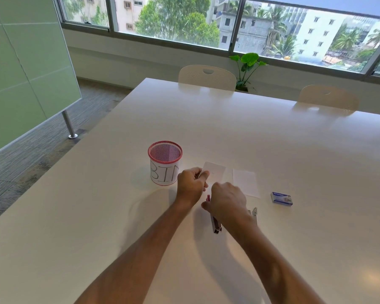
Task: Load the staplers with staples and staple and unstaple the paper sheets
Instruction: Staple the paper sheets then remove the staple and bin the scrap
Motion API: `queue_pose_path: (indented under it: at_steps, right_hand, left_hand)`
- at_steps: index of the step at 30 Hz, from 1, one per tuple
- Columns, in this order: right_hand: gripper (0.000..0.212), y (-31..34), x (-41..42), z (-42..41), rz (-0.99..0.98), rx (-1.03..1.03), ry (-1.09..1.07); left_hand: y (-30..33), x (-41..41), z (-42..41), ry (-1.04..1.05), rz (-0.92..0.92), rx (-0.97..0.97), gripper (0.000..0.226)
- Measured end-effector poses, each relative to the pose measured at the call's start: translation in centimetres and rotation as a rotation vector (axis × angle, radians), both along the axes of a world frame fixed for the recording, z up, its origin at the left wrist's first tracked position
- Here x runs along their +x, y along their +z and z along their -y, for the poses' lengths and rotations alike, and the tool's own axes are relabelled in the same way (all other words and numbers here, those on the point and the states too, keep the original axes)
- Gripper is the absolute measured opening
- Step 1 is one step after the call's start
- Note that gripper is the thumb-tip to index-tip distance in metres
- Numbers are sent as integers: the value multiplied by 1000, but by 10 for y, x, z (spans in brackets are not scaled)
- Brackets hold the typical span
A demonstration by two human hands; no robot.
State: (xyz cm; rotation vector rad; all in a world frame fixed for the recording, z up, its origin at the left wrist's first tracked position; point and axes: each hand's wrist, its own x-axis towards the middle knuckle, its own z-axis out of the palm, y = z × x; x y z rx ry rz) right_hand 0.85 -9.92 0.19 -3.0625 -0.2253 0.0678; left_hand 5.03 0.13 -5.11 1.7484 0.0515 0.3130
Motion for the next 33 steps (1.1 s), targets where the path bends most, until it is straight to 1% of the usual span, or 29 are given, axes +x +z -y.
queue_pose_path:
  at_steps: [5,9,15,20,22,24,27,30,33]
  right_hand:
    - [38,-6,-2,-1,2,68,-32]
    - [39,-10,-8,2,48,102,-50]
    - [44,-10,-13,-1,72,107,-81]
    - [61,-9,-10,7,47,149,-101]
    - [70,-6,-7,12,115,189,-104]
    - [74,-6,-2,16,208,259,-66]
    - [67,-4,8,16,293,363,-8]
    - [65,-4,20,14,281,421,31]
    - [63,-5,25,13,262,498,79]
  left_hand:
    - [2,-1,0,-7,-2,-43,24]
    - [1,-1,1,-5,-8,-58,23]
    - [0,-2,2,15,-17,-32,21]
    - [1,-2,2,16,-37,-47,21]
    - [3,-2,2,16,-41,-60,21]
    - [4,-2,0,8,-46,-90,21]
    - [6,-2,-2,-9,-27,-119,22]
    - [6,-5,1,-20,11,-109,21]
    - [8,-7,6,-13,75,-90,29]
